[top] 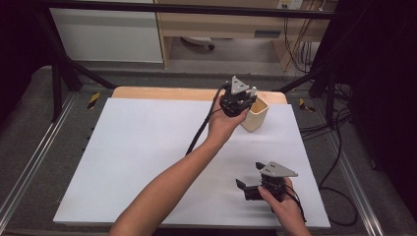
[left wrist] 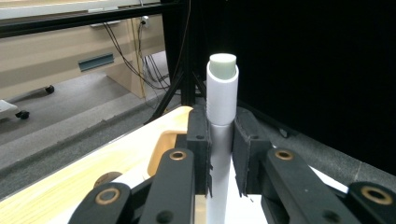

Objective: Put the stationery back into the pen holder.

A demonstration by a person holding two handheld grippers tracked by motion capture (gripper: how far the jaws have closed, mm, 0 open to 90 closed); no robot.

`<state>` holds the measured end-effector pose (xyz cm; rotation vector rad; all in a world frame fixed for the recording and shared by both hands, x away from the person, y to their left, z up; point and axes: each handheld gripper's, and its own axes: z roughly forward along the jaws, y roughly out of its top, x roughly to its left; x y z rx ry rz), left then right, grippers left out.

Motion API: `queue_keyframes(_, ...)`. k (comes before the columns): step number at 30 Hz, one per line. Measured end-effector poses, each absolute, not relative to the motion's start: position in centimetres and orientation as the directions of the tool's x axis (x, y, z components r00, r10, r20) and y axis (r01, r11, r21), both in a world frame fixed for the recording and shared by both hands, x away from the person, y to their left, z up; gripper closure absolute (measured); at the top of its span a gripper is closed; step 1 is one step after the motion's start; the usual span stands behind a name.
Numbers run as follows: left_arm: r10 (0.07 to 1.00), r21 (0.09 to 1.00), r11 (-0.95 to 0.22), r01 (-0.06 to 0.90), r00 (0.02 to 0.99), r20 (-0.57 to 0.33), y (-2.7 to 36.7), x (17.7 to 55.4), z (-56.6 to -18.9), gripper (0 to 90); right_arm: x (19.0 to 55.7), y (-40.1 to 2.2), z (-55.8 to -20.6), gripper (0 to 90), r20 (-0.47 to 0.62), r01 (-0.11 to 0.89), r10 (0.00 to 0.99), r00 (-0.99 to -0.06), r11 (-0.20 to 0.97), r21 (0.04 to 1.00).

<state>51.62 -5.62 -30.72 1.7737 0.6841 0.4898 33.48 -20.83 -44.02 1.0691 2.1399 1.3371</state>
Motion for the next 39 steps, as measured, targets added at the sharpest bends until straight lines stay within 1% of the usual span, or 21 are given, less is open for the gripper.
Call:
queue_keyframes(3,0.673,0.958,-0.196,0.21,0.739,-0.025,-5.8,51.9,-30.6,78.7,33.5,-20.9,-44.0,3.3,0.062,0.395,0.776,-0.628,0.249,0.884)
queue_keyframes(14,0.687,0.959,-0.195,0.206,0.727,-0.017,-7.0,53.0,-30.4,78.7,33.5,-21.0,-44.0,3.3,0.068,0.398,0.778,-0.625,0.243,0.885)
queue_keyframes(28,0.712,0.968,-0.15,0.202,0.702,-0.036,-7.8,53.9,-29.7,78.7,33.5,-21.0,-43.9,3.3,0.072,0.398,0.778,-0.624,0.237,0.886)
queue_keyframes(31,0.709,0.967,-0.101,0.235,0.699,-0.095,-7.8,54.0,-29.6,78.7,33.5,-21.0,-43.9,3.3,0.073,0.398,0.778,-0.625,0.237,0.886)
queue_keyframes(32,0.713,0.967,-0.094,0.237,0.694,-0.1,-7.8,54.1,-29.6,78.7,33.5,-21.0,-43.9,3.3,0.073,0.398,0.778,-0.624,0.237,0.886)
queue_keyframes(35,0.723,0.969,-0.11,0.22,0.687,-0.074,-7.9,54.2,-29.5,78.7,33.5,-21.1,-43.9,3.3,0.071,0.396,0.778,-0.624,0.237,0.887)
queue_keyframes(39,0.736,0.971,-0.089,0.22,0.671,-0.084,-7.9,54.6,-29.6,78.6,33.4,-21.1,-43.9,3.3,0.071,0.396,0.778,-0.624,0.237,0.887)
